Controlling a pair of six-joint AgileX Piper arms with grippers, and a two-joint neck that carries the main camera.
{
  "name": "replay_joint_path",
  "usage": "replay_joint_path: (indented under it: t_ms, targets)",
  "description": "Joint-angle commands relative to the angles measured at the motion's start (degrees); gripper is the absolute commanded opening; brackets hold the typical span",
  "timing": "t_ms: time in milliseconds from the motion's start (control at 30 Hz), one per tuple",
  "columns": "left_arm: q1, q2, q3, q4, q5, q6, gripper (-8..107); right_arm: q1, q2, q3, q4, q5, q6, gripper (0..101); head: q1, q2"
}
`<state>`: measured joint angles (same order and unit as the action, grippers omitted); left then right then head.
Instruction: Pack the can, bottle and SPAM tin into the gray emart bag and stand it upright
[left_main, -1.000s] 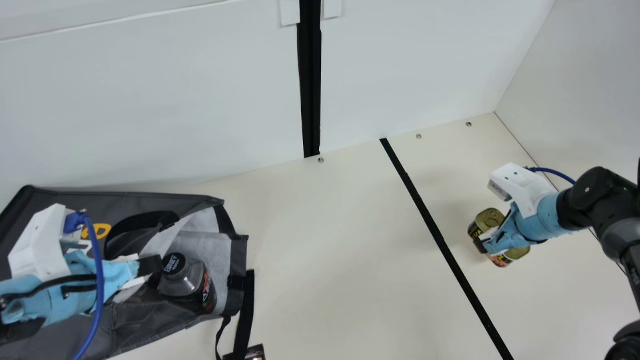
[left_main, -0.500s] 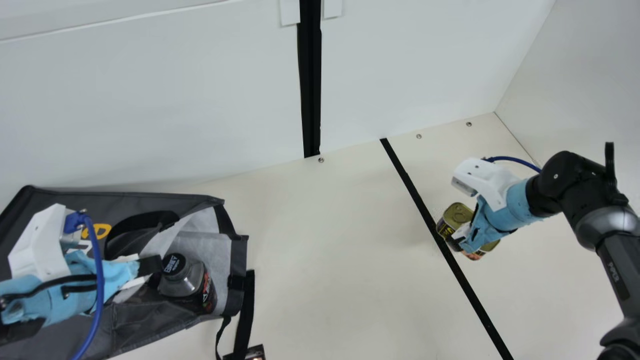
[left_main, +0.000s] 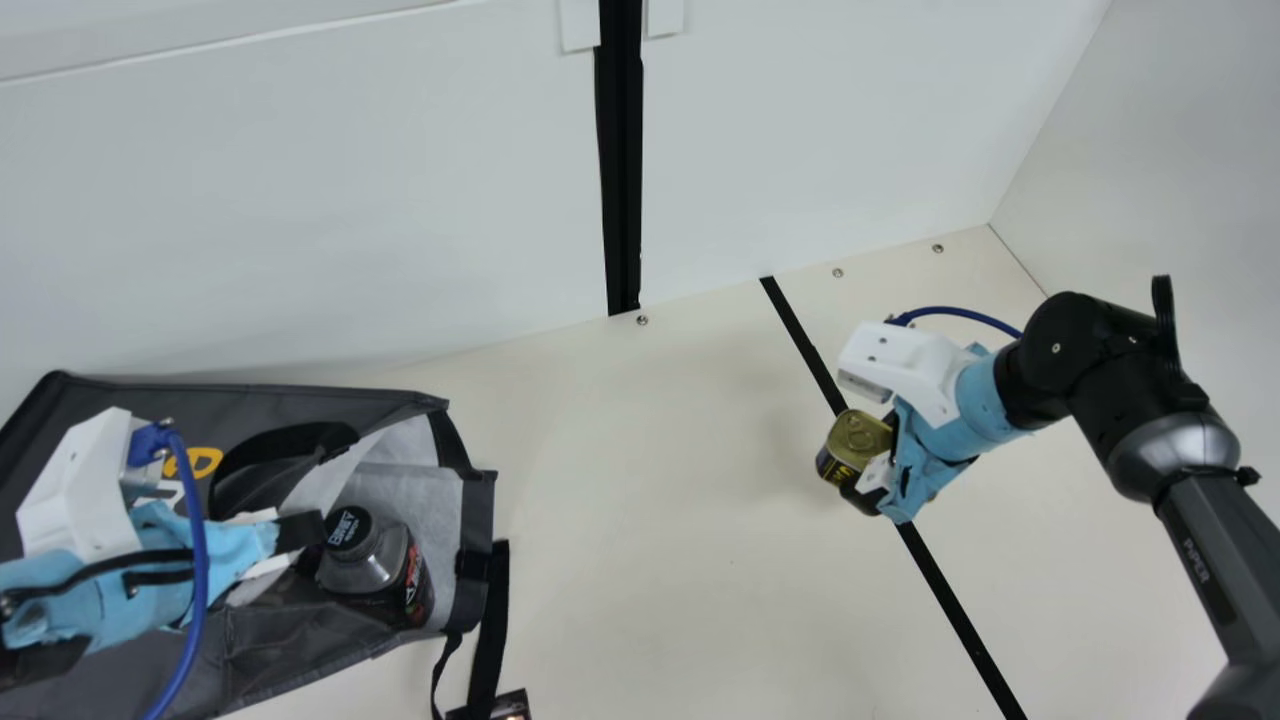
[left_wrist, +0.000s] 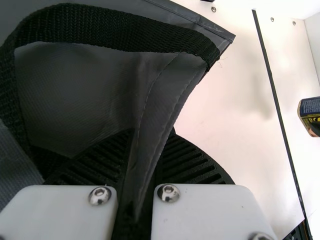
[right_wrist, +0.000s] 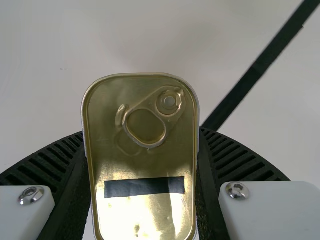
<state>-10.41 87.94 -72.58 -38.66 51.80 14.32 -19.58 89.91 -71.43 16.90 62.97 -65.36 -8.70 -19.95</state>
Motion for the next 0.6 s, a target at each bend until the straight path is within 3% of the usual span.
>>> replay_joint_path:
  t_ms: [0,567]
  targets:
    - [0.00,0.00,0.00,0.00,0.00,0.00,-8,1.56,-0.43,0.30,0.03,0.34,-0.28,0,-1.30,-0.05]
    - [0.00,0.00,0.00,0.00,0.00,0.00,-8,14.15,-4.74,2.94,2.36,3.05,-0.12,0,-1.30,-0.05]
